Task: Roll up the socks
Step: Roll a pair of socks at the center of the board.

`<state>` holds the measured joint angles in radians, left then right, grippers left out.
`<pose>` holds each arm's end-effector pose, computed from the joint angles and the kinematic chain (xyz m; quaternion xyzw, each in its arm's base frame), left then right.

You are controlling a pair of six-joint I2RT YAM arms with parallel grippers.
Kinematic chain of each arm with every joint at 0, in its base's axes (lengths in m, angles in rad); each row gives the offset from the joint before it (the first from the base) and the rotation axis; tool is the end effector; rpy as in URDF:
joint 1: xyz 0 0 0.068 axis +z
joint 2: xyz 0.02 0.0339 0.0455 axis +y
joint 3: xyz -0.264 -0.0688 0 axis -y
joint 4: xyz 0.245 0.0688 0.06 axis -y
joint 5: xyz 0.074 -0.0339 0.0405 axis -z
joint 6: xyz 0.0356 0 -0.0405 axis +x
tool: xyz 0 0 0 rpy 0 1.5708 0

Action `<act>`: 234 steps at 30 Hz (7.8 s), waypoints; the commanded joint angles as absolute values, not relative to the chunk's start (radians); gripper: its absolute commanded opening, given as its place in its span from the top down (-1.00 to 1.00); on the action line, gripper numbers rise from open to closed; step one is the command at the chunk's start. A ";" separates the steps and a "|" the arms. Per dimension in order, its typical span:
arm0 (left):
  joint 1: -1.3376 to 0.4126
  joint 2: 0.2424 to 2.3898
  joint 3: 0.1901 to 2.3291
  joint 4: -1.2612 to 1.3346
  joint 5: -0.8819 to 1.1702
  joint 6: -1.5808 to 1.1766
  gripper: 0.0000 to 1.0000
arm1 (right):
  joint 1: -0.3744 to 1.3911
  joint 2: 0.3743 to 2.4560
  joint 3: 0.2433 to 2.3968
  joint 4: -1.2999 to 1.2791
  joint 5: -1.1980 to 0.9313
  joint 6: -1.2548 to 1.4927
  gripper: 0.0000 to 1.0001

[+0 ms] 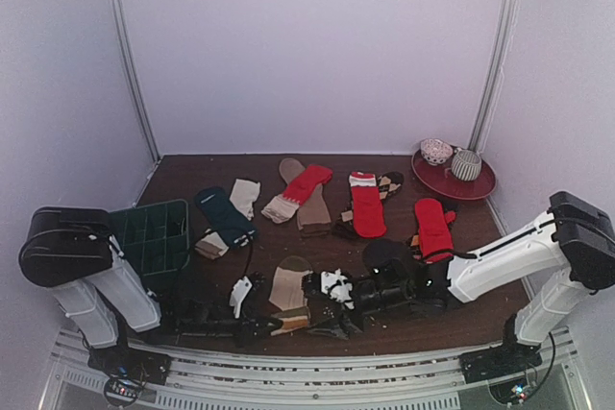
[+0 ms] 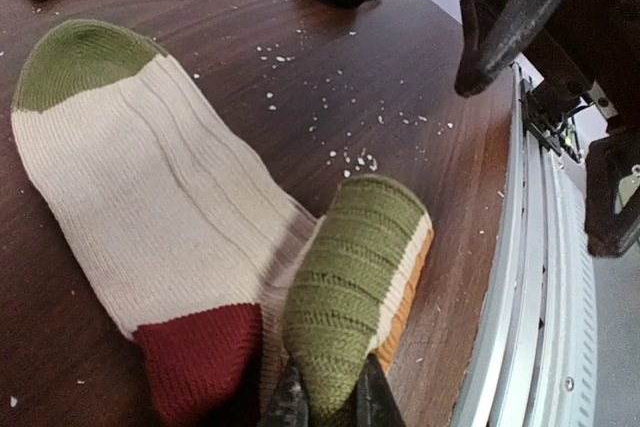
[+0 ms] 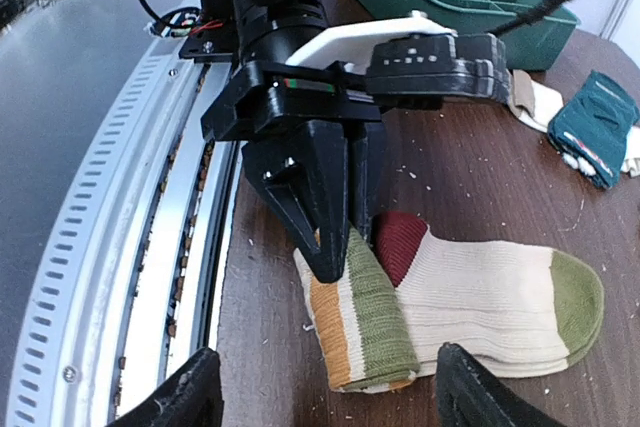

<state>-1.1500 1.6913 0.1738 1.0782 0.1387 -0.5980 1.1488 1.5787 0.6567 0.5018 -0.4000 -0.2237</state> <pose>0.0868 -0.2061 0.0877 0.2652 0.8002 -0.4476 0.2983 0.1165 0.2934 0.1750 -0.6047 0.5677 0.3871 0.4028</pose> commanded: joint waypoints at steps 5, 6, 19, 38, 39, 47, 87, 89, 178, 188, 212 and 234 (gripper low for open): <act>-1.140 1.785 0.144 0.949 0.249 -0.665 1.00 | 1.203 1.714 0.734 0.494 -0.274 -0.467 -0.47; -1.139 1.791 0.144 0.954 0.254 -0.667 1.00 | 1.204 1.730 0.746 0.486 -0.272 -0.473 -0.47; -1.137 1.824 0.128 0.998 0.278 -0.663 1.00 | 1.202 1.849 0.866 0.361 -0.266 -0.450 0.07; -1.165 1.407 0.229 0.740 0.010 -0.292 -0.35 | 1.029 2.009 0.991 0.106 -0.690 0.111 0.62; -1.184 1.382 0.224 0.755 -0.029 -0.224 -0.36 | 1.014 2.024 1.000 0.087 -0.730 0.143 0.62; -1.233 1.493 0.161 1.052 -0.100 0.016 -0.36 | 0.959 2.073 0.997 0.028 -0.887 0.261 0.63; -1.246 1.815 0.245 1.172 -0.058 -0.014 -0.15 | 0.931 2.103 1.012 -0.086 -0.872 0.209 0.63; -1.246 1.819 0.253 1.168 -0.052 -0.012 -0.09 | 0.932 2.103 1.012 -0.089 -0.868 0.209 0.63; -1.132 1.719 0.328 0.656 0.139 -0.342 -0.07 | 1.171 1.815 0.718 0.273 -0.247 -0.133 0.96; -1.143 1.572 0.264 1.000 -0.070 -0.003 -0.31 | 1.090 1.914 0.690 0.216 -0.546 0.118 0.95; -1.144 1.919 0.359 1.211 0.245 0.041 0.98 | 1.021 1.971 0.731 0.097 -0.657 0.040 0.93; -1.131 1.885 0.520 0.513 0.330 -0.301 1.00 | 1.263 1.488 0.537 0.385 0.091 -0.172 -0.29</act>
<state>-1.1393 1.8378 0.5243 0.8333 0.2745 -0.2325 1.1984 1.4349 0.5190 0.3832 -0.1085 -0.0826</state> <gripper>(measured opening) 0.086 0.643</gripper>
